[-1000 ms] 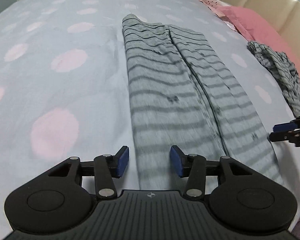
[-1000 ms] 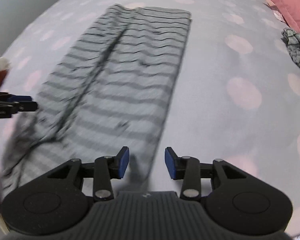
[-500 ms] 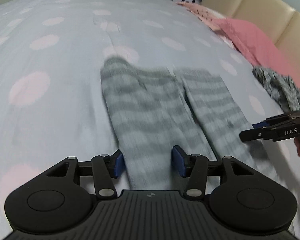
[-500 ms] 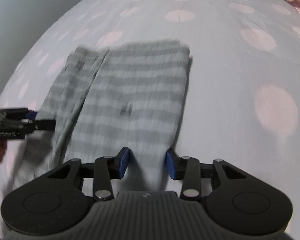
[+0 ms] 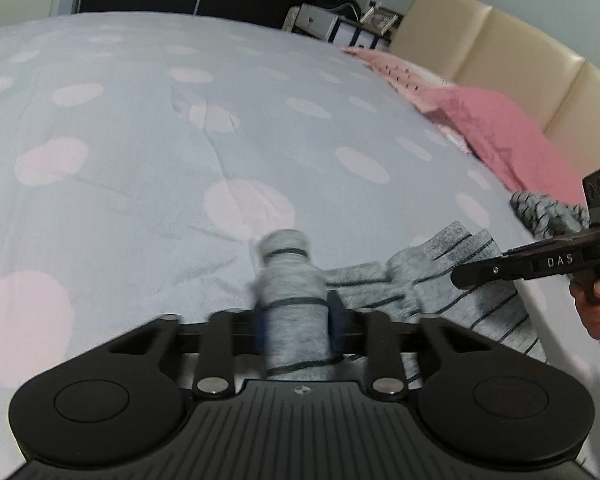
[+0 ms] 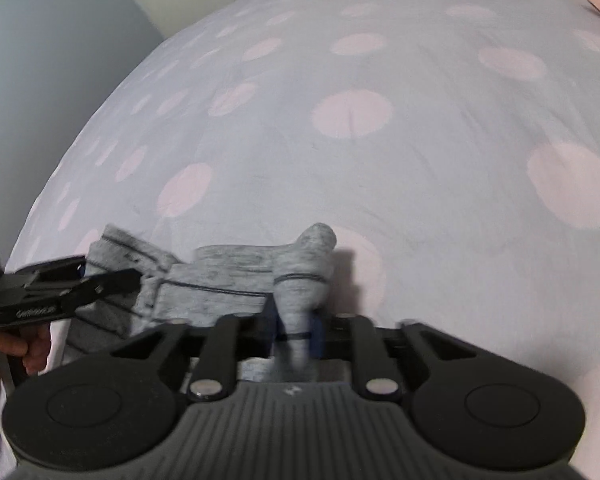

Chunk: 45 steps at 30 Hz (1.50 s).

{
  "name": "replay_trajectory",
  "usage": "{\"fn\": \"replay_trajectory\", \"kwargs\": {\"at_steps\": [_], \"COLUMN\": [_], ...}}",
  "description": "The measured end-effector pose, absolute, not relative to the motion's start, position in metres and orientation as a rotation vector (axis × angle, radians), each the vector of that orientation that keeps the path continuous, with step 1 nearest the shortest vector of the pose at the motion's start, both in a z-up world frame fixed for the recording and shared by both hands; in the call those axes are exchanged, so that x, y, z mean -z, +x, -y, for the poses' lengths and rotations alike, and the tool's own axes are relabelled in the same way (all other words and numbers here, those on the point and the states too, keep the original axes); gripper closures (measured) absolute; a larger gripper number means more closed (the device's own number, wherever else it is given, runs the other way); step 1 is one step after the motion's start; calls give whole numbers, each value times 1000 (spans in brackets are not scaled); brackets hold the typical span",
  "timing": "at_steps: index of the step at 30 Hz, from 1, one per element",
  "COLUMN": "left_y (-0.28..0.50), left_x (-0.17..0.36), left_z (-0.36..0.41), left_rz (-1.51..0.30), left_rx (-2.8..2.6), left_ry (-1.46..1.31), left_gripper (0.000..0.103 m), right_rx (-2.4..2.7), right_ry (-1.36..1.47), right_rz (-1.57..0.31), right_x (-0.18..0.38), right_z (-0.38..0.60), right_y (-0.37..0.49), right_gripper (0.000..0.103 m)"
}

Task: Fold clothes
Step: 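Grasp the hem with both grippers and lift it toward the collar, then carry the hem over the shirt with both grippers and lay it down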

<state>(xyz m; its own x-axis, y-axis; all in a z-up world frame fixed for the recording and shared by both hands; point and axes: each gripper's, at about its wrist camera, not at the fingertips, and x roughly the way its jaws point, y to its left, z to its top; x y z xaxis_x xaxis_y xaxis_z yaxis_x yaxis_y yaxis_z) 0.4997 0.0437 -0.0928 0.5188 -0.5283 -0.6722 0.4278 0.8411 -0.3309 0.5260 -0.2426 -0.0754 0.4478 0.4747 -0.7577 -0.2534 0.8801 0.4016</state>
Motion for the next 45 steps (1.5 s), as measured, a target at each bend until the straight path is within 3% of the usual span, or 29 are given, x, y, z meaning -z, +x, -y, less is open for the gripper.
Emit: {"fn": "replay_trajectory", "kwargs": {"at_steps": [2, 12, 17, 25, 34, 41, 43, 44, 45], "left_y": [490, 383, 299, 201, 150, 136, 125, 118, 108], "left_x": [77, -42, -69, -21, 43, 34, 29, 25, 23], "left_z": [-49, -74, -75, -66, -52, -56, -60, -61, -58], "left_rz": [-819, -703, -672, -767, -888, -894, -868, -842, -796], "left_rx": [585, 710, 768, 836, 891, 852, 827, 815, 791], "left_ry": [-119, 17, 134, 269, 543, 633, 667, 692, 737], "left_gripper": [89, 90, 90, 90, 89, 83, 81, 78, 67], "right_rx": [-462, -634, -720, -838, -921, -938, -932, -923, -914], "right_ry": [214, 70, -22, -242, -464, -607, -643, -655, -666], "right_rz": [-991, -848, -796, -795, -873, -868, -863, -858, -849], "right_x": [63, -50, -81, -39, 33, 29, 26, 25, 22], "right_z": [240, 243, 248, 247, 232, 222, 222, 225, 225], "right_y": [523, 430, 346, 232, 183, 165, 156, 149, 141], "right_gripper": [89, 91, 91, 91, 89, 72, 61, 59, 58]}}
